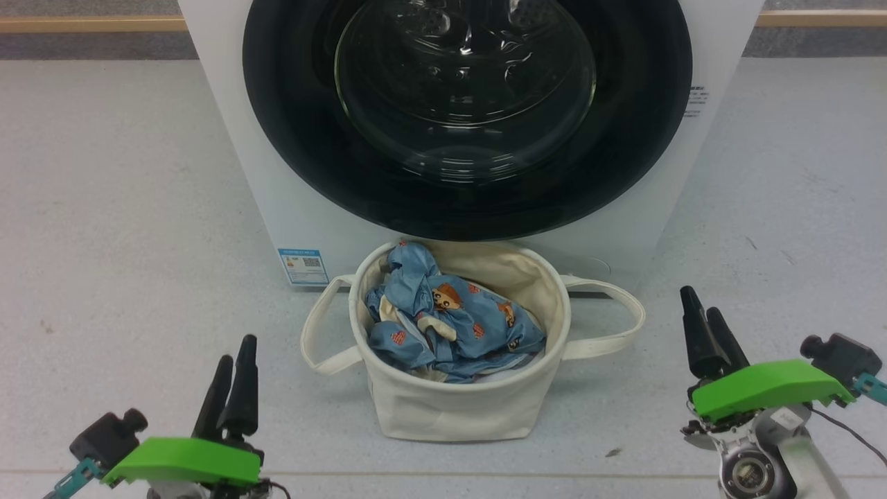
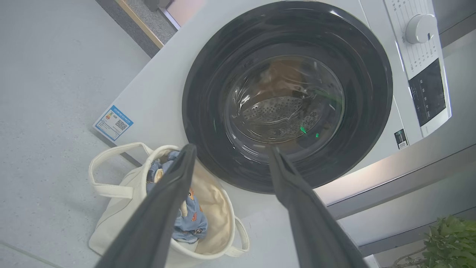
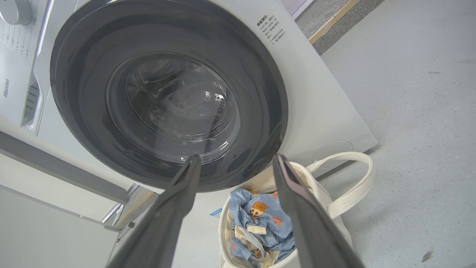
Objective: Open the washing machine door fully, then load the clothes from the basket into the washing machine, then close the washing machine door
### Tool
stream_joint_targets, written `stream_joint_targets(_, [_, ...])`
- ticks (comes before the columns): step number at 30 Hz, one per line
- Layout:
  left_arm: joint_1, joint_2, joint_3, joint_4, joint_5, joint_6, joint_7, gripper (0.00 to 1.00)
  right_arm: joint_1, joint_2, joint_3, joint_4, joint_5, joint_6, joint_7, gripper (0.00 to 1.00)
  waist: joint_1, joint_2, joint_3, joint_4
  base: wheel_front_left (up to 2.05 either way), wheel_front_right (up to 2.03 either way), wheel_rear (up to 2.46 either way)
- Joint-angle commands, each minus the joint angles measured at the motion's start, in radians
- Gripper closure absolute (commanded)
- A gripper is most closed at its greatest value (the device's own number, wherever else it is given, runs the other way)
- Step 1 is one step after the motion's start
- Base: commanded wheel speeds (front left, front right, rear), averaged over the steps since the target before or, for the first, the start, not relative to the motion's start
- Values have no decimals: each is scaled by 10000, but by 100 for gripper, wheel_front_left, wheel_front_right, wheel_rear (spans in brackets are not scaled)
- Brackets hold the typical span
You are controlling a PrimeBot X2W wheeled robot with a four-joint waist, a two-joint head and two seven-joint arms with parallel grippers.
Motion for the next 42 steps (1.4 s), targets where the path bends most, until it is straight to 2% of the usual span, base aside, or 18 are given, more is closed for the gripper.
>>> stream_joint_targets(1, [-528,112,153,-272,281,-68,-121,0,-553,-225,174,-420,-272,3,-138,0,1,0,2,7,0,0,0])
stream_joint_targets(42, [-1261,-29,461,55,5197,-84,-1290,0,-1288,-921,1680,-267,-4244,4,-1280,0,1,0,-59,274,0,0,0])
